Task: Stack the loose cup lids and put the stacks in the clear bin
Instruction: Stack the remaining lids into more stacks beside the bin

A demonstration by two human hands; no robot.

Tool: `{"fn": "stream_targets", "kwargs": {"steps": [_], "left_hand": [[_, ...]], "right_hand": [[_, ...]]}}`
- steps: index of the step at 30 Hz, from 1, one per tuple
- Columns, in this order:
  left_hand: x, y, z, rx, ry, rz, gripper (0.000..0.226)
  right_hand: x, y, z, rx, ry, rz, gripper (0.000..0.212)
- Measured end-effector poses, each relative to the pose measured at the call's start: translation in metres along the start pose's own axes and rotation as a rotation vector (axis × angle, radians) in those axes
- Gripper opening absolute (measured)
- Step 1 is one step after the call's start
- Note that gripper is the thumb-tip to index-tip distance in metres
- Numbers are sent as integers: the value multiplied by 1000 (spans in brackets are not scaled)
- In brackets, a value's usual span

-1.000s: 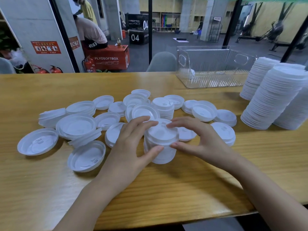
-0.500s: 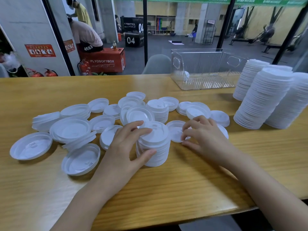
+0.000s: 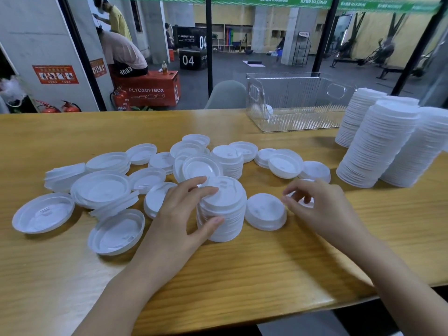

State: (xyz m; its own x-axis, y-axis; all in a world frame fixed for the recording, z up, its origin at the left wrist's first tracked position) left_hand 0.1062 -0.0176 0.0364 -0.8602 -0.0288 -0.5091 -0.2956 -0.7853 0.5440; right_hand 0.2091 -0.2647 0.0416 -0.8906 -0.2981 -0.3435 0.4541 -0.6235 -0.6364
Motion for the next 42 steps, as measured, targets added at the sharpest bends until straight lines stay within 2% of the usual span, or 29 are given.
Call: {"fn": "stream_targets", "kwargs": {"steps": [2, 5, 8, 11, 13, 17, 20, 24, 30, 37, 42], "left_hand": [[0, 0, 0, -3, -4, 3, 40], [1, -1, 0, -3, -3, 12, 44], [3, -4, 1, -10, 5, 33, 46], [3, -4, 1, -25, 1, 26, 50], [3, -4, 2, -14, -5, 34, 52], [4, -4, 2, 17, -10, 69, 58], [5, -5, 2, 38, -9, 83, 71], [6, -5, 5, 79, 14, 95, 82], [7, -10, 4, 31, -5, 82, 84], [7, -8, 5, 5, -23, 77, 77], [6, -5, 5, -3, -42, 8, 54]], "right_hand": [[5, -2, -6, 79, -13, 67, 14], [12, -6, -22, 257, -147, 184, 56], [13, -5, -30, 345, -189, 182, 67], [12, -4, -32, 366, -179, 198, 67], [11, -6, -30, 348, -113, 217, 64], [2, -24, -15, 28, 104, 194, 57], [-3, -53, -17, -124, 36, 279, 53], [-6, -77, -35, -89, -99, 356, 53], [-11, -79, -42, -30, -96, 378, 56], [-8, -78, -46, 7, -85, 390, 57], [-3, -75, -46, -21, -70, 383, 60]]}}
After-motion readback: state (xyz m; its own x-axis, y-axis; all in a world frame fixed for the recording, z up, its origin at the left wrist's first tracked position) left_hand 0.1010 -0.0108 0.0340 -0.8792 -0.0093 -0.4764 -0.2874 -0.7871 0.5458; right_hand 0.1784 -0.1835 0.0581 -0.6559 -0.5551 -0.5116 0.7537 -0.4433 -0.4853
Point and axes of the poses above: each hand's wrist, its own x-axis away from the middle knuckle, its own z-axis out of the back of the hand, y = z × x, the point moved 4 cm from there along -x, towards the middle knuckle, and after that the axes turned 6 degrees about -x, right-handed, at the moved point
